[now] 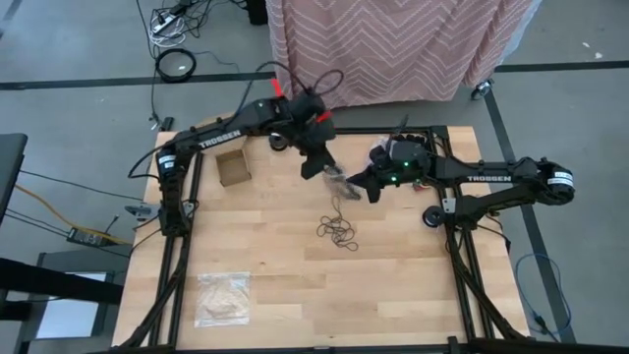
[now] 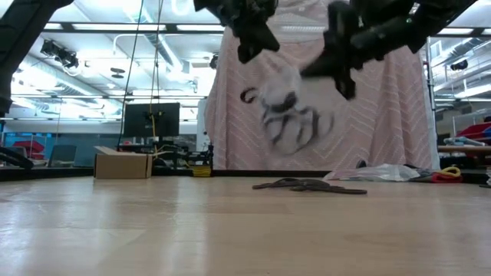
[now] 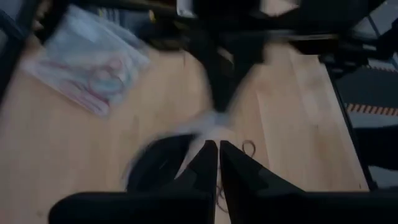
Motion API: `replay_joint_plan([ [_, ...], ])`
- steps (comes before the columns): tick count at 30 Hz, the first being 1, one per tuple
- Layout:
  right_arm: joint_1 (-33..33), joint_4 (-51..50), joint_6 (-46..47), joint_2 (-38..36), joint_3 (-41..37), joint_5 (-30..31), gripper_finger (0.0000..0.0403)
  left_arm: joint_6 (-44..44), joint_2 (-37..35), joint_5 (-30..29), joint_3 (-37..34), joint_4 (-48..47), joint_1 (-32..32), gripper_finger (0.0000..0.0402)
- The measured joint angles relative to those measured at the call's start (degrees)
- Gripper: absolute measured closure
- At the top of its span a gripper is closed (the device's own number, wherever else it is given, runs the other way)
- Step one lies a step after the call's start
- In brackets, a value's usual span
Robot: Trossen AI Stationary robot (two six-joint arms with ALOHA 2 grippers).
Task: Sort rubber bands
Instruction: Put the black rubber band into the transparent zip bag
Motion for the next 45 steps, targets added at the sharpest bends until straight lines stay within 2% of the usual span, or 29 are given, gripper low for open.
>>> replay_joint_plan([
  [1,-0.1,2.7,-0.7,0.0,0.0,-3.4,0.0403,0.1,0.0,0.0,1.1,-0.4,0.2,0.0374],
  [3,-0.3,5.9,-1.0,-0.3,0.1,-4.1,0.0403,0.6,0.0,-0.1,3.6,-2.3,0.4,0.0374],
  [7,-0.6,2.7,0.7,-0.7,0.1,10.1,0.0403,2.3,0.0,-3.5,8.5,-6.6,0.7,0.0374],
  [8,-0.6,2.9,0.8,-0.7,0.0,11.7,0.0403,3.1,0.0,-5.3,9.4,-8.2,0.7,0.0374],
  [13,-1.4,5.0,0.3,-0.9,0.1,8.3,0.0403,7.1,0.0,-11.9,11.6,-19.7,0.8,0.0374],
  [17,-1.5,5.1,0.2,-1.1,0.1,8.1,0.0403,9.2,0.0,-12.5,10.3,-28.4,1.4,0.0374],
  [20,-1.5,5.1,0.2,-1.1,0.1,8.0,0.0403,8.8,-0.6,-13.7,7.4,-27.3,1.9,0.0374],
  [24,-1.5,5.2,0.1,-1.1,0.1,7.5,0.0403,5.6,-1.5,-18.7,6.0,-26.0,2.2,0.037],
  [27,-1.5,5.1,0.1,-1.1,0.1,7.5,0.0403,4.7,-2.1,-18.5,4.7,-26.1,2.5,0.0359],
  [35,-1.8,5.2,0.0,-1.1,0.1,7.5,0.0403,2.6,-2.7,-17.3,-0.8,-24.8,4.1,0.027],
  [39,-2.1,5.3,0.1,-1.1,0.1,7.4,0.0403,0.2,-3.1,-19.9,-4.8,-20.5,4.4,0.0226],
  [45,-2.1,5.3,0.3,-1.1,0.1,7.4,0.0403,-2.3,-9.5,-22.4,-14.4,-11.1,4.4,0.0204],
])
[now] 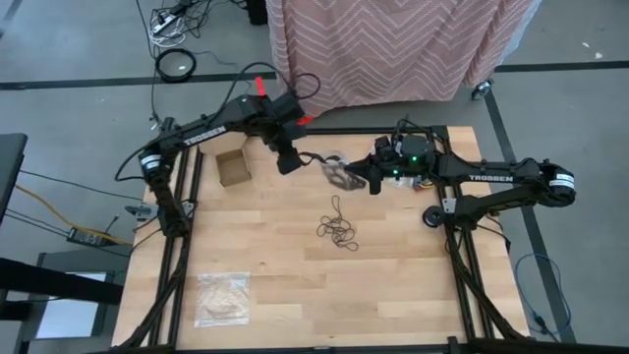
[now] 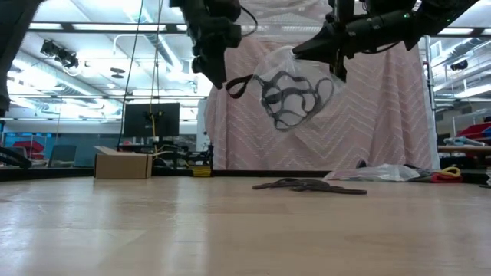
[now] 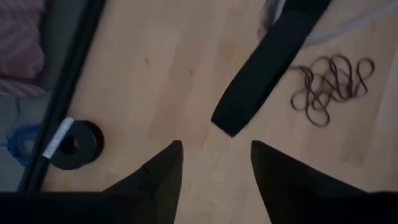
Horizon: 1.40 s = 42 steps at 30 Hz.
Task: Sort rubber bands
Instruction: Put the black rubber band into the transparent zip bag
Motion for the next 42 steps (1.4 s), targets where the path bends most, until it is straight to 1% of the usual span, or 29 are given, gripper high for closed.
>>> replay_joint_plan([
  [5,-0.3,0.4,0.0,0.0,0.0,0.0,0.0403,-3.1,-6.8,0.1,-11.4,12.5,0.0,0.0204],
  [9,-0.7,0.7,0.3,0.0,0.0,0.0,0.0403,-5.7,-9.6,0.9,-19.2,19.4,-0.9,0.0204],
  [13,-0.9,1.9,0.6,0.0,0.0,-0.1,0.0403,-8.3,-10.3,-2.7,-24.2,26.9,-2.5,0.0204],
  [16,-0.9,1.7,1.0,0.0,0.0,-0.1,0.0403,-9.1,-10.7,-4.5,-25.1,29.3,-3.0,0.0204],
  [22,-1.0,1.7,1.3,0.0,0.0,-0.1,0.0403,-8.8,-12.9,-4.5,-25.1,29.1,-3.0,0.0204],
  [27,-1.0,1.7,1.3,0.0,0.0,-0.2,0.0403,-8.2,-14.6,-9.4,-25.1,30.6,-3.0,0.0204],
  [31,-1.0,1.8,1.4,0.0,0.0,-0.2,0.0403,-8.3,-14.5,-10.1,-25.1,31.4,-2.9,0.0207],
  [33,-1.0,1.8,1.4,0.0,0.0,-0.2,0.0403,-8.5,-13.9,-10.9,-25.1,31.8,-2.9,0.0221],
  [35,-1.0,2.0,1.4,0.0,0.0,-0.2,0.0403,-8.6,-13.5,-11.1,-25.2,31.4,-2.9,0.0248],
  [38,-1.0,2.0,1.4,0.0,0.0,-0.1,0.0403,-7.9,-13.2,-11.2,-25.2,33.4,-2.9,0.0311],
  [40,-1.0,2.1,1.4,0.0,0.0,-0.1,0.0403,-6.7,-13.2,-11.2,-25.2,33.5,-2.9,0.0364],
  [41,-1.0,2.2,1.4,0.0,0.0,-0.1,0.0403,-6.5,-13.2,-11.2,-25.2,33.8,-2.9,0.0382],
  [42,-1.0,2.3,1.4,0.0,0.0,-0.1,0.0403,-6.4,-13.2,-11.2,-25.2,34.2,-2.8,0.0389],
])
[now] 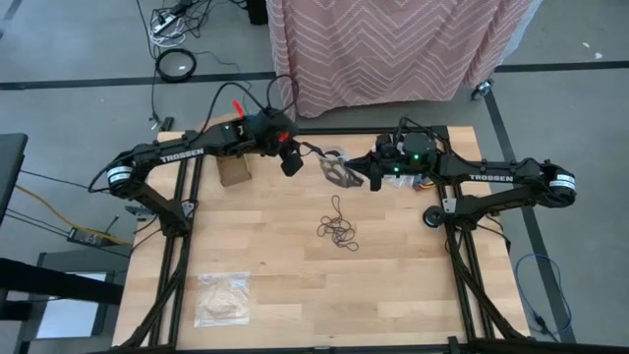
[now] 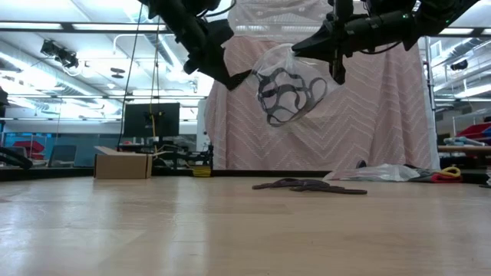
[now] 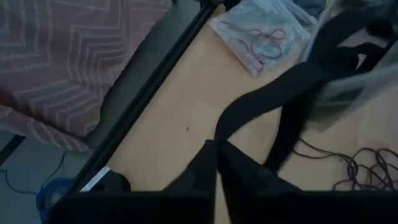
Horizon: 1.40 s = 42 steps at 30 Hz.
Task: Sort rubber bands
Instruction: Put the black rubber band into the transparent zip bag
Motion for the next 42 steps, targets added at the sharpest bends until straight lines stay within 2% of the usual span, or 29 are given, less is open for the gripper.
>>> replay_joint_plan([
  [6,0.0,-0.1,-0.2,0.0,0.0,0.0,0.0403,-0.3,-1.1,3.2,0.3,4.1,0.7,0.0398],
  [9,0.0,-1.7,-0.6,0.0,0.0,0.0,0.0403,-0.2,-1.3,5.6,3.2,5.0,0.7,0.0399],
  [13,0.0,-2.5,-1.0,0.0,0.0,-0.1,0.0403,-0.2,-0.3,12.5,5.0,9.4,0.6,0.04],
  [19,-0.7,-1.8,-1.0,0.1,0.0,-1.3,0.0403,-0.6,4.6,20.3,7.2,8.3,0.4,0.04],
  [24,-1.3,-1.8,-1.1,0.2,0.0,-2.6,0.0403,-0.2,9.5,25.6,13.5,7.2,0.0,0.0401],
  [28,-1.9,-1.8,-1.1,0.2,0.0,-2.9,0.0403,2.4,14.1,27.5,20.4,-1.2,-0.6,0.0401],
  [30,-2.1,-1.7,-1.1,0.2,0.0,-3.3,0.0403,4.4,17.0,27.5,24.5,-8.4,-1.0,0.0401],
  [33,-2.5,-1.3,-1.1,0.3,0.0,-4.6,0.0403,7.5,21.4,24.9,30.4,-17.3,-1.5,0.0401],
  [42,-2.6,-2.8,-0.5,0.3,0.0,-6.4,0.0403,10.2,29.8,29.2,40.3,-22.4,-1.7,0.0401],
])
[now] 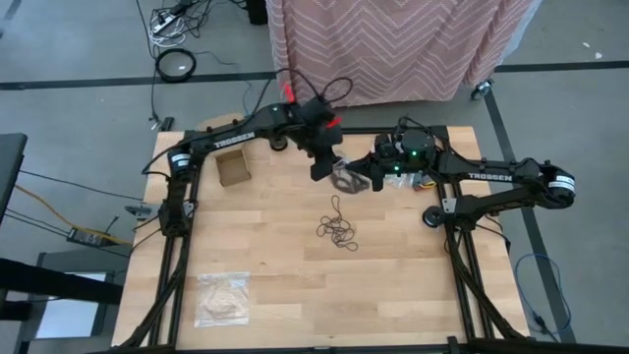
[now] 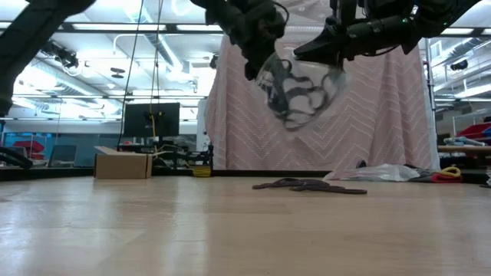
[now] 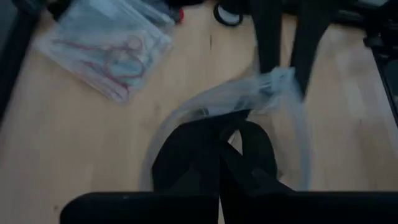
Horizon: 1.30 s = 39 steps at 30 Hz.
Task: Sort rubber bands
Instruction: Put the black rubber band into the transparent zip bag
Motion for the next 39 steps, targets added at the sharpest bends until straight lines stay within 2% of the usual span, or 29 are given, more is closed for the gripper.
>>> replay_joint_plan([
  [4,-0.1,-1.5,0.3,0.0,0.0,0.2,0.0403,0.1,1.7,7.1,2.4,-3.1,0.2,0.0401],
  [6,-0.4,-1.9,0.2,0.0,0.0,0.0,0.0403,0.1,1.8,8.8,2.5,-4.7,0.1,0.04],
  [11,-0.8,-1.7,0.1,0.0,0.0,-0.5,0.0403,-1.7,0.5,7.8,2.6,-5.0,1.2,0.0377],
  [15,-1.0,-1.4,0.1,0.0,0.0,-1.0,0.0403,-1.4,-0.5,7.3,5.8,-6.1,1.7,0.0362],
  [24,-1.3,3.7,0.1,0.0,0.0,-3.6,0.0403,-0.3,-1.1,3.9,7.3,-4.1,2.3,0.035],
  [27,-1.9,6.3,0.3,0.0,0.0,-4.2,0.0403,-0.1,-1.9,1.9,10.7,-4.2,2.6,0.0351],
  [31,-3.4,9.9,1.5,0.0,0.0,-4.4,0.0403,1.9,-2.2,-1.8,19.0,-5.6,3.5,0.0352],
  [35,-4.8,15.1,2.4,0.1,0.0,-5.6,0.0403,1.8,-7.4,-4.2,16.7,-0.7,4.1,0.0352],
  [39,-6.0,18.3,4.6,0.0,0.0,-5.9,0.0403,1.6,-9.9,-5.7,16.7,-3.6,4.5,0.0352],
])
